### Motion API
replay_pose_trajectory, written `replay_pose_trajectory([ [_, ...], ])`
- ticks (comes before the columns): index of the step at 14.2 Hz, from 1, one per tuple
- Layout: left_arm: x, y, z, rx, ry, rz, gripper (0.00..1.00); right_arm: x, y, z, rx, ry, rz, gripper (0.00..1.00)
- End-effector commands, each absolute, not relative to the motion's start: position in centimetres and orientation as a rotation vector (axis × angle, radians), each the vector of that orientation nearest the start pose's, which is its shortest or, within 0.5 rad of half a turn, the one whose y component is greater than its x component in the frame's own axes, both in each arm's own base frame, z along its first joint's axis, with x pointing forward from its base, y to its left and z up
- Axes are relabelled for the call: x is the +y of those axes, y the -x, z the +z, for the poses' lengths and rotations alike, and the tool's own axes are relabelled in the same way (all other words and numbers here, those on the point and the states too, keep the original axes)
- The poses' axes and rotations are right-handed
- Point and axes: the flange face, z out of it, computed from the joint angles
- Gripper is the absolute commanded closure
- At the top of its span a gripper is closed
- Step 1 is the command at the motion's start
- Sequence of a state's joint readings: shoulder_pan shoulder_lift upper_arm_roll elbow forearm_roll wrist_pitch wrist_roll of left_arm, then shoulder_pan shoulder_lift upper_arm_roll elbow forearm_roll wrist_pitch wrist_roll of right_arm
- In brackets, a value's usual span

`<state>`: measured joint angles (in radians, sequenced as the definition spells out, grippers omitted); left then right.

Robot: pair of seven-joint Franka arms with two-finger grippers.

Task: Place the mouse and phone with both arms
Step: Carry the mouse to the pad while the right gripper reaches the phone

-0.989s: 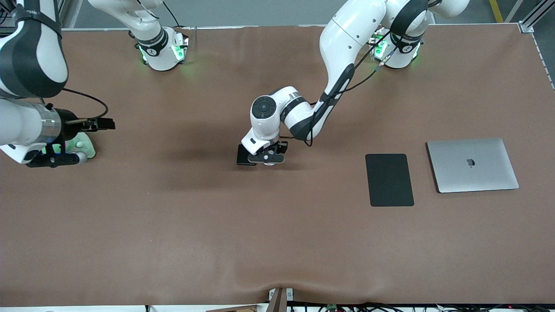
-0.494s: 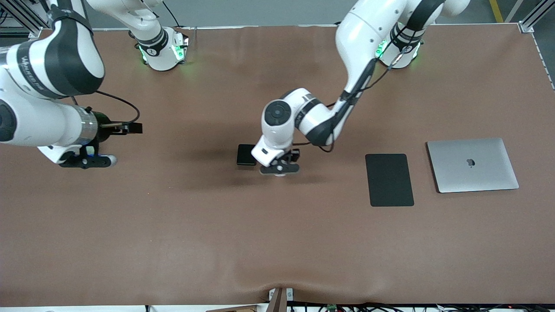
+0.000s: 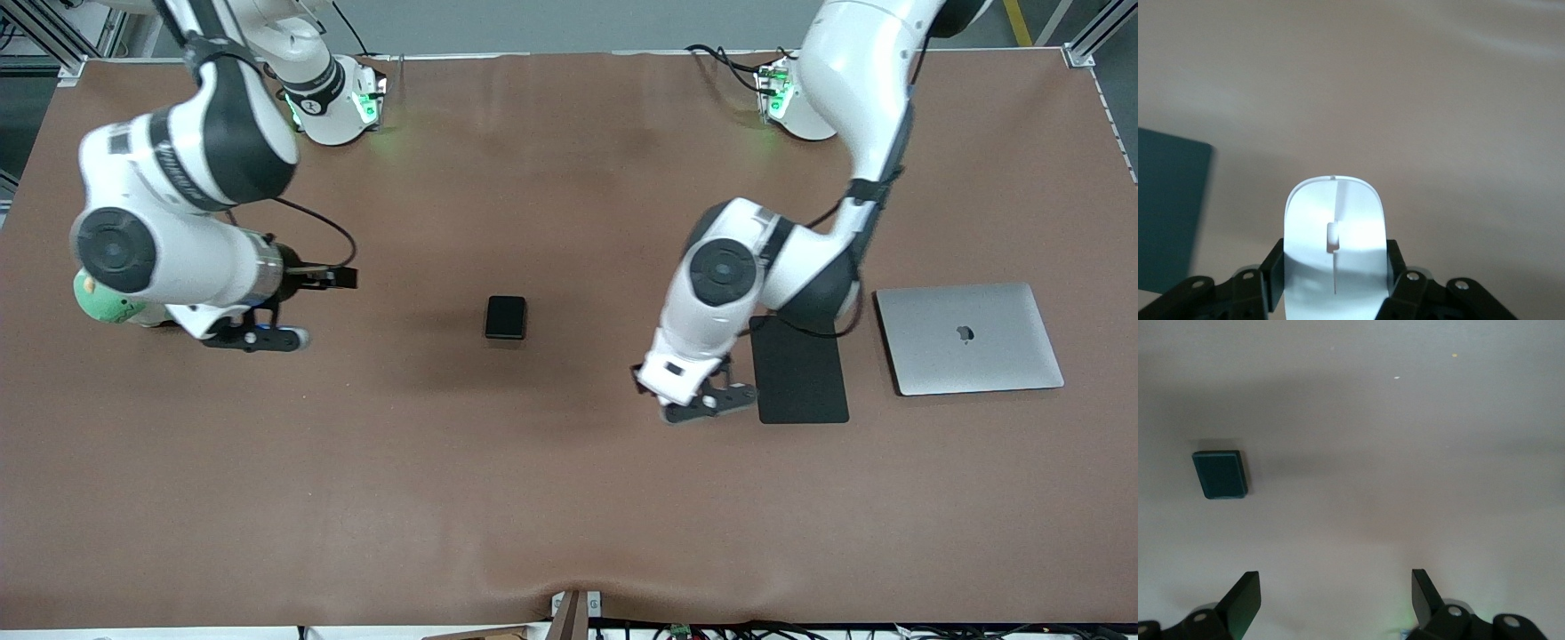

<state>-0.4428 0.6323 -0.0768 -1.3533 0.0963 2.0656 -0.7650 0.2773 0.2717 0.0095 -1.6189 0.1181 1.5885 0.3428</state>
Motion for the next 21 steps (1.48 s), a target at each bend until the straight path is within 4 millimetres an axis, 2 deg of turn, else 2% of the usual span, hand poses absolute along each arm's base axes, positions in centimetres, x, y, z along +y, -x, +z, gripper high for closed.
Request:
replay_pose_trajectory([
  [1, -27.6, -66.1, 37.1, -0.291, 3.109, -0.092, 1.00, 21.5, -56.4, 42.3, 0.173, 3.085, 0.480, 0.00],
  [3, -22.9, -66.6, 36.6, -0.250, 3.099, -0.049, 1.00, 22.7, -55.9, 40.7, 0.161, 3.085, 0.492, 0.00],
  [6, -17.9, -67.9, 36.3, -0.247, 3.110, -0.023, 1.00, 25.3, -55.2, 37.6, 0.180, 3.078, 0.452, 0.00],
  [8, -16.1, -67.7, 35.7, -0.224, 3.139, 0.021, 1.00, 27.5, -54.0, 35.5, 0.194, 3.083, 0.395, 0.00],
  [10, -14.6, -67.9, 34.8, -0.221, 3.152, 0.052, 1.00, 28.8, -53.7, 33.2, 0.188, 3.089, 0.383, 0.00],
  [14, -13.6, -67.5, 32.9, -0.199, 3.149, 0.077, 1.00, 31.8, -53.2, 29.1, 0.189, 3.078, 0.367, 0.00],
  [16, -12.8, -67.6, 32.7, -0.183, 3.150, 0.083, 1.00, 33.1, -52.9, 27.3, 0.213, 3.080, 0.345, 0.00],
  [18, -12.9, -67.6, 32.6, -0.178, 3.151, 0.083, 1.00, 34.0, -52.7, 26.1, 0.215, 3.078, 0.319, 0.00],
  [19, -13.0, -67.5, 31.6, -0.165, 3.149, 0.107, 1.00, 34.7, -52.5, 25.2, 0.201, 3.079, 0.306, 0.00],
  [21, -14.4, -66.4, 29.4, -0.114, 3.147, 0.131, 1.00, 35.4, -52.3, 23.5, 0.190, 3.078, 0.280, 0.00],
])
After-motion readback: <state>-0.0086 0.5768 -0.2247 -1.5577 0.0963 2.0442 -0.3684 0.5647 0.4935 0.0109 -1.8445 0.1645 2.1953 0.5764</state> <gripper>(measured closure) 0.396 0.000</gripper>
